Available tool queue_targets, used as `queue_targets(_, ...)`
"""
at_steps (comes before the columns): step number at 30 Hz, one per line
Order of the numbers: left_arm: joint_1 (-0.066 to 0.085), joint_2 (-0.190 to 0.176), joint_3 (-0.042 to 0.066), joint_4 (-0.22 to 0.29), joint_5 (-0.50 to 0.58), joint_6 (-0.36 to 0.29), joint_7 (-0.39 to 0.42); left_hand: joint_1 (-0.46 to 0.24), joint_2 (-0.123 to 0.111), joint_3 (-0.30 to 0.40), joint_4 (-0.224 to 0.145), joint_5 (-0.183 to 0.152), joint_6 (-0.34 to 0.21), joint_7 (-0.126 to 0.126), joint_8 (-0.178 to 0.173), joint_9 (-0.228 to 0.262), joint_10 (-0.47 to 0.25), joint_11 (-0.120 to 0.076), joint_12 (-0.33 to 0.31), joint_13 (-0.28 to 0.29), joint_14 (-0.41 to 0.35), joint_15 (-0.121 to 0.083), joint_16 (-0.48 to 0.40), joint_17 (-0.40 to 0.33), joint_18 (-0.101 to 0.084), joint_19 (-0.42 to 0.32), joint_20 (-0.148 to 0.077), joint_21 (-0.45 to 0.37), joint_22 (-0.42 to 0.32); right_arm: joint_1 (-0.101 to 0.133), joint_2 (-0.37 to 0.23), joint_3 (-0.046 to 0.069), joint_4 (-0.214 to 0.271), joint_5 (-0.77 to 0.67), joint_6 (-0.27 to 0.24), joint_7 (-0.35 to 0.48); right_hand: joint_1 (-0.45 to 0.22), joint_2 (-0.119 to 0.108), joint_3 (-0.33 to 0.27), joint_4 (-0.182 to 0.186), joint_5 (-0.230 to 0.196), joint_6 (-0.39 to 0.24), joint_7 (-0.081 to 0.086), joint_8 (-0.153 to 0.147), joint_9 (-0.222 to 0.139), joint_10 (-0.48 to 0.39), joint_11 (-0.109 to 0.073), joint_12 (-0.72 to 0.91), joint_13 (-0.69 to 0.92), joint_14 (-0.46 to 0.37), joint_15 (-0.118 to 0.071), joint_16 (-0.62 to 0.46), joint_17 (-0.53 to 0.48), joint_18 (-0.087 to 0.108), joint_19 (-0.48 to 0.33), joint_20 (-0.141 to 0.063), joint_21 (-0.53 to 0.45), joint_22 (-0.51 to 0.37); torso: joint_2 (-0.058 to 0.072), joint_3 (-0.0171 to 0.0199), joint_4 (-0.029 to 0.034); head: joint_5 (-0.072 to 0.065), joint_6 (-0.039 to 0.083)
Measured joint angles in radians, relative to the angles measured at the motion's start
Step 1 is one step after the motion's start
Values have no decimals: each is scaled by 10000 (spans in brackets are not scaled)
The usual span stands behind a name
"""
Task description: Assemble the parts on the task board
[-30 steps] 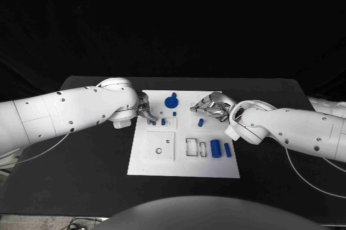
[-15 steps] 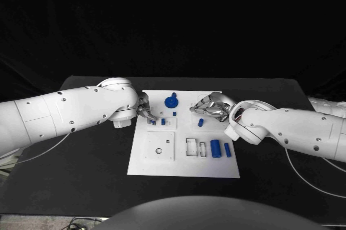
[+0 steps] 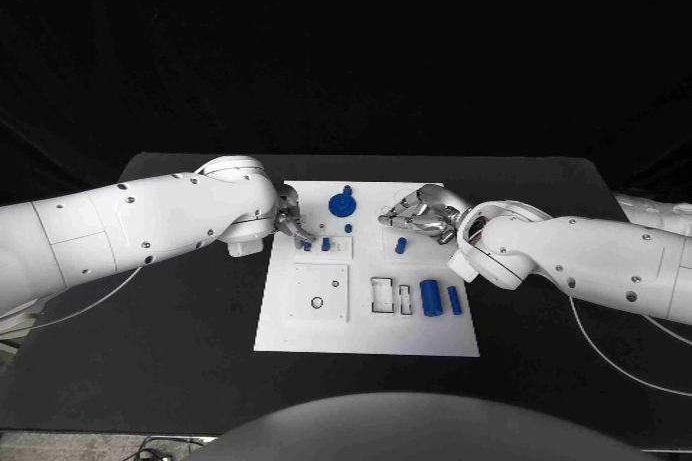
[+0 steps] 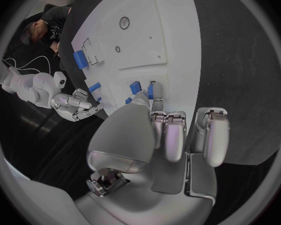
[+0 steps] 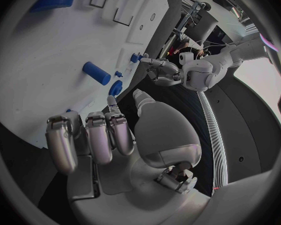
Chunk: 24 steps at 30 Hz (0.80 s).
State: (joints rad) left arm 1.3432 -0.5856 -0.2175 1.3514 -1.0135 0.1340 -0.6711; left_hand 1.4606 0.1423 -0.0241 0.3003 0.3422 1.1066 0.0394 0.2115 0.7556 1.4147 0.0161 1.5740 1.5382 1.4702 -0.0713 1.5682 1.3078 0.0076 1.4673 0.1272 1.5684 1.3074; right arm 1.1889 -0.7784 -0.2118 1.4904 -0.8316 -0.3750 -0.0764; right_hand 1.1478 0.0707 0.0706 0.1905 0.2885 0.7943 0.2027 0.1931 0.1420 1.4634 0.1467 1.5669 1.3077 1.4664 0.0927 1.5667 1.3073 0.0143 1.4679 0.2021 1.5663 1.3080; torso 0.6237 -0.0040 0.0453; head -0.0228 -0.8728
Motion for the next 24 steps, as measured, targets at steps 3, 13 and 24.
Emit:
queue_targets(3,-12,3,0,-15,8,37,13,0,0,0,0,-1,14,14,0,4,0,0,0,0,0,0,0,-1,-1,0,0,0,0,0,0,0,0,0,0,0,0,0,0,0,0,0,0,0,0,0,0,0,0,0,0,0,0,0,0,0,0,0,-1,0,-1,0,0)
queue_targets(13,-29,-6,0,-53,42,157,23,0,0,28,28,-9,14,14,-9,8,0,0,2,0,-1,2,0,-1,0,0,0,0,0,0,5,0,-7,0,-2,1,0,0,0,0,0,0,0,0,0,29,29,0,-1,0,0,0,0,0,0,0,0,-2,-4,4,4,-24,0)
queue_targets(24,-38,14,0,-138,69,236,40,0,0,31,30,-47,15,15,-35,6,21,21,5,3,-1,2,0,-2,-1,0,0,0,0,0,23,0,-11,0,-5,10,0,0,0,0,0,0,0,0,0,29,29,0,-2,0,0,0,8,0,0,0,0,-3,0,3,0,-17,-1)
